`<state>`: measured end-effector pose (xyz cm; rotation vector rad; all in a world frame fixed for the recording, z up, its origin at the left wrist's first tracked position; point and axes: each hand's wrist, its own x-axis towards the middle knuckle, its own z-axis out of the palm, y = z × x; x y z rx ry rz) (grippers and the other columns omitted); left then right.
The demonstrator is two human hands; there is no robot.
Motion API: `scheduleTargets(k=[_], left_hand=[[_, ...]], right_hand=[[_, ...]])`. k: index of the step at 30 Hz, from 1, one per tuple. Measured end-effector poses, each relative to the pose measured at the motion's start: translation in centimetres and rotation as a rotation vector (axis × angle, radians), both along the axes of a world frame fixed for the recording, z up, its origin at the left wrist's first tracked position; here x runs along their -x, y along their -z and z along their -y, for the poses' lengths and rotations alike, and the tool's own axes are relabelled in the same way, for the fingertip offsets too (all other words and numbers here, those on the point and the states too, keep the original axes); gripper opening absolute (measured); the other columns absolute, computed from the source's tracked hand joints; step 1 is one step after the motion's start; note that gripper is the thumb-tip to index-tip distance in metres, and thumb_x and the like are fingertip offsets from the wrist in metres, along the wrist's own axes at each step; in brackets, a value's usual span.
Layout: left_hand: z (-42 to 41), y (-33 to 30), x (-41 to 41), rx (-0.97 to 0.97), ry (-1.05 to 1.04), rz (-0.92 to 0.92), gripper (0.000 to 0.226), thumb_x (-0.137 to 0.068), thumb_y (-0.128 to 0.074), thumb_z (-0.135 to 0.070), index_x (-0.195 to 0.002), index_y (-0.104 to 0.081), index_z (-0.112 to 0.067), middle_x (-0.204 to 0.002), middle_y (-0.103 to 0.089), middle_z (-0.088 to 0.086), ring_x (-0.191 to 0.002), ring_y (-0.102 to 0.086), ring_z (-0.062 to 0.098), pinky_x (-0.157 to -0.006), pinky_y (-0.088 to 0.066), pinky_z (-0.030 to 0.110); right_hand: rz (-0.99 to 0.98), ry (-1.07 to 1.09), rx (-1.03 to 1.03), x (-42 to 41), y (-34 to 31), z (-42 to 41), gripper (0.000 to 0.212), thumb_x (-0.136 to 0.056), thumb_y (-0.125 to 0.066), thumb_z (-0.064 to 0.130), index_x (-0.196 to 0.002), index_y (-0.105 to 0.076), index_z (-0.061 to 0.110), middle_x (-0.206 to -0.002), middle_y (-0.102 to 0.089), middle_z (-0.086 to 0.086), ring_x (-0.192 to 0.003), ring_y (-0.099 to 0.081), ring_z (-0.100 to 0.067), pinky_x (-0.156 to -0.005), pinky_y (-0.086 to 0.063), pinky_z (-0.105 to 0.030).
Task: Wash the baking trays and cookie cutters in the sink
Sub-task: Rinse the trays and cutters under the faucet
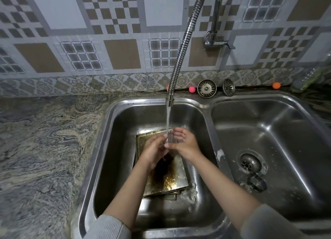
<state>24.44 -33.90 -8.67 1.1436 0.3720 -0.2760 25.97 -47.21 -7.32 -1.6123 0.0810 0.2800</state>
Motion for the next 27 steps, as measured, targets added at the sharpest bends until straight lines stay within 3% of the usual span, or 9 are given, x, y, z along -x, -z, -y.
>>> scheduleTargets(k=[5,10,15,19,23,27], left_hand=[[0.4,-0.1,0.1,0.089,-0.001,0.003,0.025,-0.094,-0.047,-0.013,-0.115,-0.061,-0.013,-0.093,-0.066,0.006,-0.080,-0.062,0.016,-0.071,-0.049,0.029],[0.5,-0.4,0.2,0.123,0.016,0.039,0.030,-0.095,-0.040,-0.012,-0.117,-0.061,-0.014,-0.087,-0.070,0.008,-0.075,-0.065,0.017,-0.061,-0.053,0.024],[0.1,-0.4,0.2,0.103,0.032,0.021,0.033,-0.097,-0.044,-0.022,-0.126,-0.057,-0.012,-0.100,-0.070,0.006,-0.083,-0.067,0.017,-0.068,-0.056,0.026],[-0.1,-0.1,0.2,0.110,0.021,-0.013,0.041,-0.095,-0.047,-0.032,-0.126,-0.056,-0.006,-0.097,-0.069,0.004,-0.071,-0.067,0.012,-0.064,-0.058,0.024],[-0.3,0.2,0.2,0.136,0.005,-0.042,0.046,-0.097,-0.043,-0.043,-0.116,-0.062,-0.005,-0.095,-0.072,0.009,-0.073,-0.070,0.015,-0.068,-0.059,0.024],[0.3,0.5,0.1,0.185,-0.032,-0.116,0.046,-0.102,-0.032,-0.043,-0.102,-0.063,-0.010,-0.080,-0.073,0.007,-0.061,-0.069,0.013,-0.058,-0.058,0.023]], right_hand=[[-0.001,-0.007,-0.009,0.1,-0.1,0.4,0.069,-0.060,-0.083,-0.007,-0.122,-0.054,0.003,-0.119,-0.061,-0.012,-0.112,-0.058,-0.022,-0.091,-0.048,-0.024],[0.023,-0.012,0.004,0.3,-0.1,0.5,0.068,-0.059,-0.084,-0.005,-0.120,-0.056,0.006,-0.116,-0.063,-0.013,-0.110,-0.060,-0.024,-0.098,-0.048,-0.035],[0.037,-0.002,-0.008,0.3,-0.2,0.5,0.065,-0.061,-0.085,0.000,-0.120,-0.057,0.007,-0.114,-0.064,-0.012,-0.108,-0.062,-0.022,-0.098,-0.049,-0.035],[0.044,0.011,-0.032,0.5,-0.2,0.1,0.064,-0.063,-0.085,0.004,-0.121,-0.058,0.005,-0.112,-0.066,-0.011,-0.105,-0.063,-0.021,-0.098,-0.049,-0.036],[0.063,0.019,-0.052,0.9,-0.1,0.1,0.059,-0.063,-0.084,0.002,-0.117,-0.059,0.007,-0.111,-0.066,-0.010,-0.106,-0.063,-0.020,-0.097,-0.049,-0.031],[0.055,0.026,-0.090,1.3,-0.1,0.7,0.057,-0.064,-0.082,-0.004,-0.116,-0.059,0.009,-0.112,-0.065,-0.009,-0.100,-0.063,-0.013,-0.078,-0.051,-0.015]])
